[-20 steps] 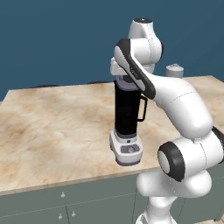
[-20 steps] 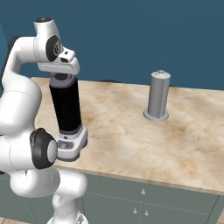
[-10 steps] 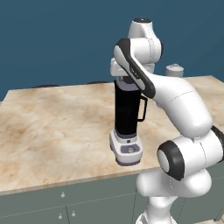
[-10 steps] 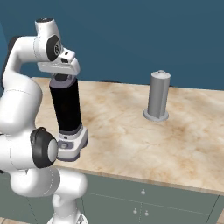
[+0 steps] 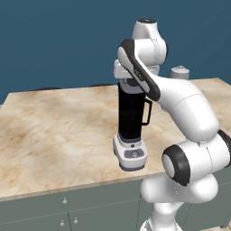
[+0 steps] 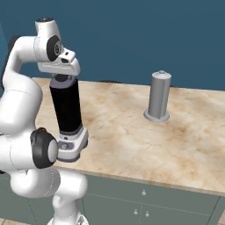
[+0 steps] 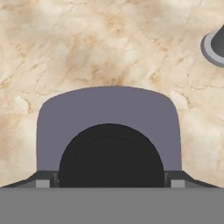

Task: Open the blender lid, put the peach in the blender, close the lid, and start the blender.

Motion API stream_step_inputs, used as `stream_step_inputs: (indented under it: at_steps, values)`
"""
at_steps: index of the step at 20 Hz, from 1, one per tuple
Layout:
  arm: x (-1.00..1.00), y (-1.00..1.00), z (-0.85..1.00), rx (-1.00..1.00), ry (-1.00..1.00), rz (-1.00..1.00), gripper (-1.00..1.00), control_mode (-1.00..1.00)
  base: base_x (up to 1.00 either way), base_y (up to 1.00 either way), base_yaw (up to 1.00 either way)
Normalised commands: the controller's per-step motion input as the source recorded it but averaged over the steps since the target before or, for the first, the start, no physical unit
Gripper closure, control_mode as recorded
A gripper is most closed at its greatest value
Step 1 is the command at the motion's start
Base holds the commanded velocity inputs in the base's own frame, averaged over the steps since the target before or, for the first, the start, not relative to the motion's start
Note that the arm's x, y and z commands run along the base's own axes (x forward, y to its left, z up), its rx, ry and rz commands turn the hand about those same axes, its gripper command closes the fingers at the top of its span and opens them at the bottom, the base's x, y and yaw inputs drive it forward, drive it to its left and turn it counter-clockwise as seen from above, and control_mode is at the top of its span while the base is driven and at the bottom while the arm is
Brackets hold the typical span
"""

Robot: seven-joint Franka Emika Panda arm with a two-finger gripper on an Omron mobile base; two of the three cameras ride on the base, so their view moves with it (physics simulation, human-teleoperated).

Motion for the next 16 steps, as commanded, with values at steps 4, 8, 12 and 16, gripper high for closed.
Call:
stream_step_inputs:
  at_steps: [4,8,12,16]
  values:
    - [0.0,0.0,0.18,0.0,0.2,-0.04,1.0,-1.0,0.0,0.0,0.0]
    - [0.06,0.0,0.11,-0.01,0.21,-0.05,1.0,-1.0,0.0,0.0,0.0]
    - [0.04,0.0,0.0,-0.02,0.1,-0.04,1.0,-1.0,0.0,0.0,0.0]
    - [-0.01,0.0,0.0,0.0,0.0,-0.01,1.0,-1.0,0.0,0.0,0.0]
